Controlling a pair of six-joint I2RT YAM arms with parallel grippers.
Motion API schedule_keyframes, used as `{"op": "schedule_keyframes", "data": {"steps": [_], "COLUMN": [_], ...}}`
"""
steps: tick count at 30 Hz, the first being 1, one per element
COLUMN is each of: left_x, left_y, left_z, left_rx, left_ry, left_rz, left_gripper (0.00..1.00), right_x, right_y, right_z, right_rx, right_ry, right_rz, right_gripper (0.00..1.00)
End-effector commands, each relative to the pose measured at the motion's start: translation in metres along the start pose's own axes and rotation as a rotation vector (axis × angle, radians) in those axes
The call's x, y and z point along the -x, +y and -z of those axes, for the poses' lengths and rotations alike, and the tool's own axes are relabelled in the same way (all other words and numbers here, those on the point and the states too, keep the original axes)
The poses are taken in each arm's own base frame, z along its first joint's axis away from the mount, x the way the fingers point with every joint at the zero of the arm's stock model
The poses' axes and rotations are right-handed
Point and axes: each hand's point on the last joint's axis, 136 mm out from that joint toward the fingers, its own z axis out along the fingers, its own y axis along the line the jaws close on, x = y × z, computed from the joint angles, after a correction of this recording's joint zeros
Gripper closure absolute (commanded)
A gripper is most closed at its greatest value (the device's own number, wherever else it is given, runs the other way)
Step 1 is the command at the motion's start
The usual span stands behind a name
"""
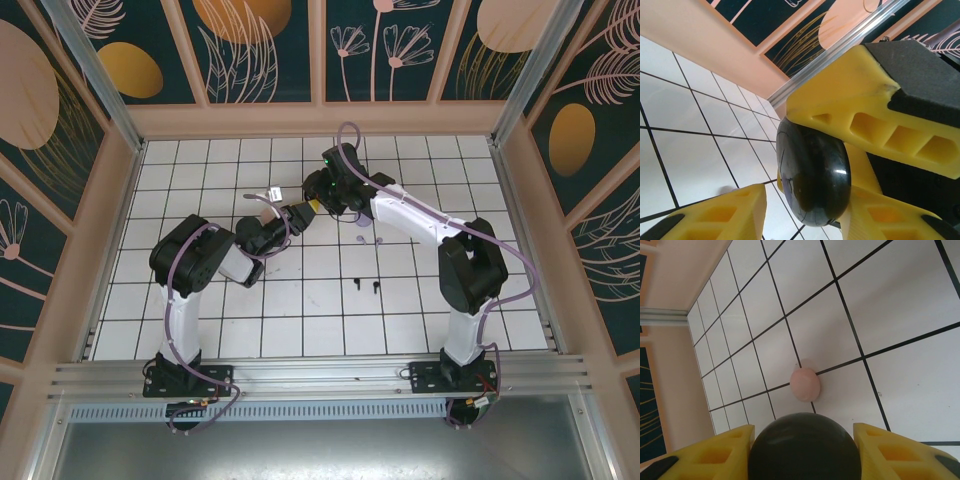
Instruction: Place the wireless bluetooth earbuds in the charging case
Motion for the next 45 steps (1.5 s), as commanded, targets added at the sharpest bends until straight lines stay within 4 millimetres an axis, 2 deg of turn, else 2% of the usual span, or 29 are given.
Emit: {"op": "schedule_keyframes", "data": {"steps": [1,6,11,18,25,29,34,39,45], "left_x": [0.039,0.043,0.046,0.047,0.046,0.043,0.039,0.034,0.03], "left_y": [-0.036,-0.038,-0.043,-0.05,-0.052,-0.052,-0.049,-0.047,-0.049], "left_z": [0.003,0.003,0.003,0.003,0.004,0.003,0.004,0.004,0.004], "left_rx": [-0.135,-0.142,-0.155,-0.176,-0.181,-0.188,-0.183,-0.185,-0.183], "left_ry": [-0.174,-0.191,-0.197,-0.188,-0.182,-0.167,-0.15,-0.128,-0.096], "left_rz": [-0.071,-0.076,-0.079,-0.076,-0.073,-0.061,-0.048,-0.041,-0.041], "left_gripper": [0.55,0.56,0.75,0.84,0.99,1.0,1.0,1.0,1.0], "right_x": [-0.008,-0.008,-0.008,-0.008,-0.007,-0.001,0.014,0.028,0.041], "right_y": [0.003,0.002,0.001,0.003,0.003,0.004,0.008,0.014,0.014], "right_z": [0.003,0.004,0.005,0.006,0.006,0.011,0.024,0.04,0.063], "right_rx": [0.015,0.014,0.017,0.023,0.023,0.03,0.057,0.085,0.112], "right_ry": [0.018,0.016,0.016,0.014,0.011,-0.003,-0.043,-0.085,-0.129], "right_rz": [-0.01,-0.01,-0.013,-0.014,-0.015,-0.013,0.002,0.029,0.073], "right_gripper": [0.69,0.69,0.7,0.69,0.68,0.63,0.46,0.36,0.33]}}
